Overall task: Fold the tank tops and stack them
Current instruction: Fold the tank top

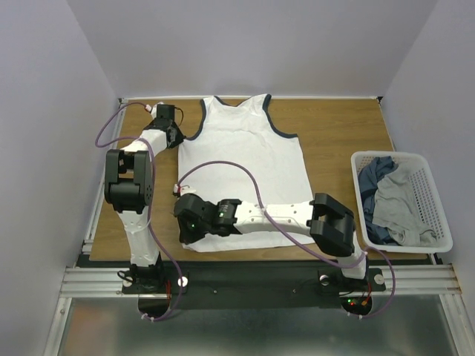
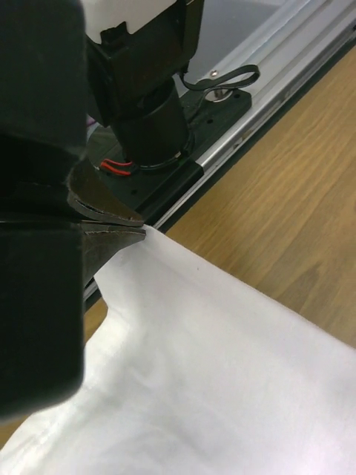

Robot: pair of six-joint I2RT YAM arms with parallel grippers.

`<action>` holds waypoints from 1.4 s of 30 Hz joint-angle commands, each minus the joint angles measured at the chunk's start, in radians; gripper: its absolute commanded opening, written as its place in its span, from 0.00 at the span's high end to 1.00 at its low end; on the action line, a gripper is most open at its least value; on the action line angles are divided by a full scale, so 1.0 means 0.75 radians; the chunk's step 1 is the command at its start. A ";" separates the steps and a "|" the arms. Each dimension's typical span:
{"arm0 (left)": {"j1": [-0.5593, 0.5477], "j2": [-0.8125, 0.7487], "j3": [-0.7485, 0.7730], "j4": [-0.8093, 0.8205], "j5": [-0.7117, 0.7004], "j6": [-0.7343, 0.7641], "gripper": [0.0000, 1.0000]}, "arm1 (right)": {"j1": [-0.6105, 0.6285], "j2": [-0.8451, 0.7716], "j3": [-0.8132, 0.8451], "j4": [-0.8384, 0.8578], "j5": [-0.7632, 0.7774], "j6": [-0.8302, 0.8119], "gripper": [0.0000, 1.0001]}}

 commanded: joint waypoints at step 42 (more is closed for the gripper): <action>-0.384 0.235 0.450 0.002 -0.034 -0.105 1.00 | -0.121 -0.727 -1.051 0.316 0.244 0.316 1.00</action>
